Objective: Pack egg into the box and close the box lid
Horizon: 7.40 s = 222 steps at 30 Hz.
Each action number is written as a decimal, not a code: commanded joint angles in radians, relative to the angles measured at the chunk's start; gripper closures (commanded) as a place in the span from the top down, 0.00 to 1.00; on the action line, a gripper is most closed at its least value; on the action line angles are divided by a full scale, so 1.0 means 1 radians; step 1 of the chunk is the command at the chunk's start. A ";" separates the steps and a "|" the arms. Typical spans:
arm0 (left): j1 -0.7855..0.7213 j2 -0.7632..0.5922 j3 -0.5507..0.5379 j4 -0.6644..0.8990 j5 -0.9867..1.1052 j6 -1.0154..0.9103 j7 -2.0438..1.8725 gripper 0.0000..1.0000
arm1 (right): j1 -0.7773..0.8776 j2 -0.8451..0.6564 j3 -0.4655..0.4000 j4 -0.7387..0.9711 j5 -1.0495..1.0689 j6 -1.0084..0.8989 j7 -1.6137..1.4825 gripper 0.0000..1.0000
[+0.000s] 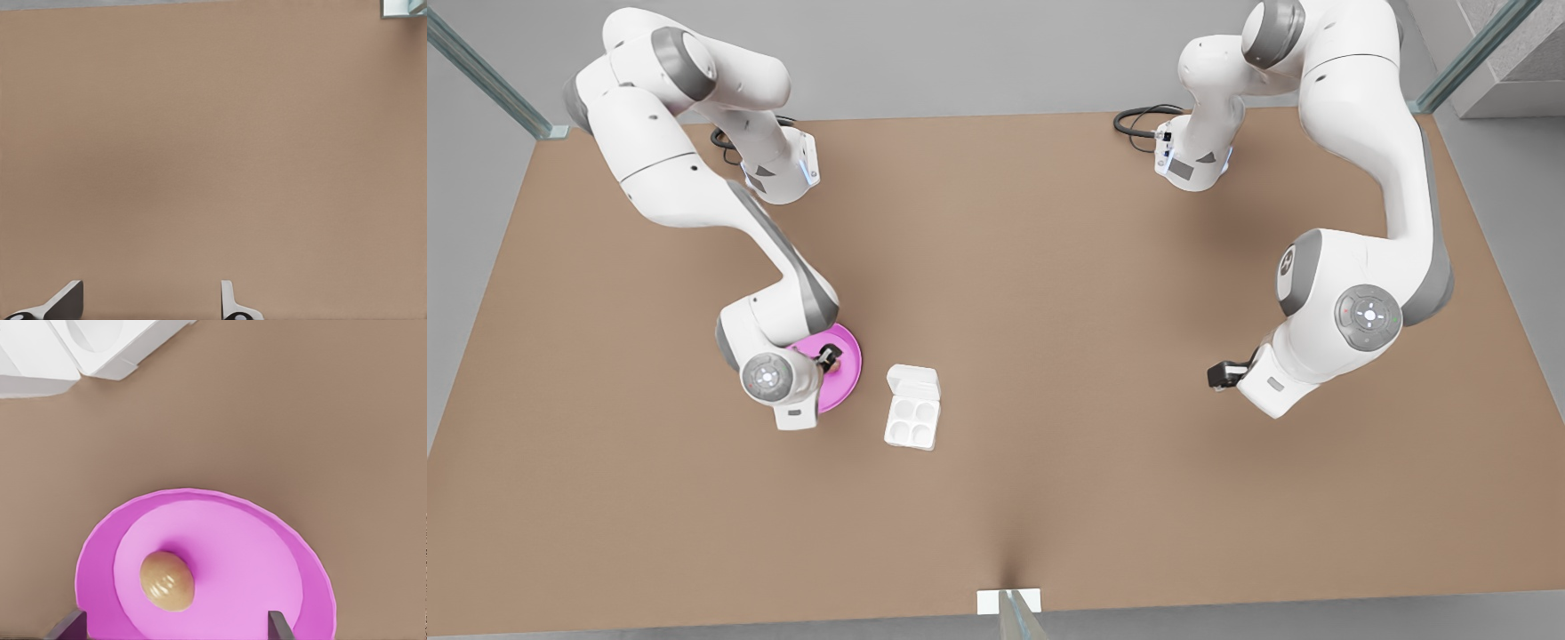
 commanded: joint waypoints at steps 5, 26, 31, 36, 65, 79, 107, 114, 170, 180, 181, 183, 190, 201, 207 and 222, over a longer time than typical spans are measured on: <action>0.000 -0.001 0.000 0.002 -0.001 0.002 -0.025 1.00 | 0.098 -0.141 0.003 -0.160 -0.013 0.167 -0.337 1.00; -0.006 -0.003 0.000 0.001 0.002 0.002 -0.032 1.00 | -0.195 -0.170 0.187 -0.477 -0.300 0.403 -0.298 1.00; -0.011 -0.003 0.000 0.001 0.007 0.002 -0.031 1.00 | -0.189 -0.129 0.188 -0.468 -0.326 0.403 -0.298 1.00; -0.008 0.014 0.000 -0.003 0.005 0.066 -0.031 1.00 | -0.201 -0.115 0.188 -0.468 -0.335 0.405 -0.303 1.00; -0.060 -0.076 -0.036 0.017 0.025 -0.076 -0.134 1.00 | -0.215 -0.049 0.190 -0.468 -0.377 0.405 -0.261 1.00; -0.060 -0.063 -0.036 0.016 0.027 -0.078 -0.137 1.00 | -0.218 -0.063 0.190 -0.470 -0.377 0.403 -0.197 0.65; -0.066 -0.057 -0.036 0.017 0.030 -0.078 -0.152 1.00 | -0.273 -0.226 0.346 -0.402 -0.177 0.242 -0.202 0.42; -0.059 -0.055 -0.036 0.017 0.028 -0.078 -0.155 1.00 | 0.070 -0.153 0.124 -0.168 -0.078 0.141 -0.196 0.42; -0.062 -0.047 -0.037 0.013 0.033 -0.081 -0.181 1.00 | 0.481 0.230 -0.273 0.445 0.088 -0.045 -0.177 0.44; -0.065 -0.046 -0.039 0.014 0.050 -0.079 -0.183 1.00 | 0.480 0.252 -0.283 0.455 0.083 -0.048 -0.176 0.44; -0.065 -0.046 -0.039 0.014 0.050 -0.079 -0.183 1.00 | 0.467 0.247 -0.281 0.454 0.083 -0.048 -0.176 0.44; -0.066 -0.046 -0.039 0.014 0.053 -0.079 -0.183 1.00 | 0.474 0.253 -0.281 0.457 0.090 -0.048 -0.176 0.44; -0.077 -0.044 -0.039 0.011 0.056 -0.078 -0.186 1.00 | 0.497 0.305 -0.295 0.534 0.102 -0.046 -0.142 1.00; -0.362 -0.023 -0.092 -0.032 0.042 -0.083 -0.610 1.00 | 0.079 0.111 -0.280 0.486 0.108 -0.160 -0.203 1.00; -0.568 -0.018 -0.106 -0.280 0.016 0.120 -0.851 1.00 | -0.045 -0.391 -0.275 0.047 0.159 -0.229 0.286 1.00; -0.767 0.526 0.014 0.286 0.177 0.448 -0.954 1.00 | 0.012 -0.407 -0.273 0.211 0.197 -0.324 0.211 1.00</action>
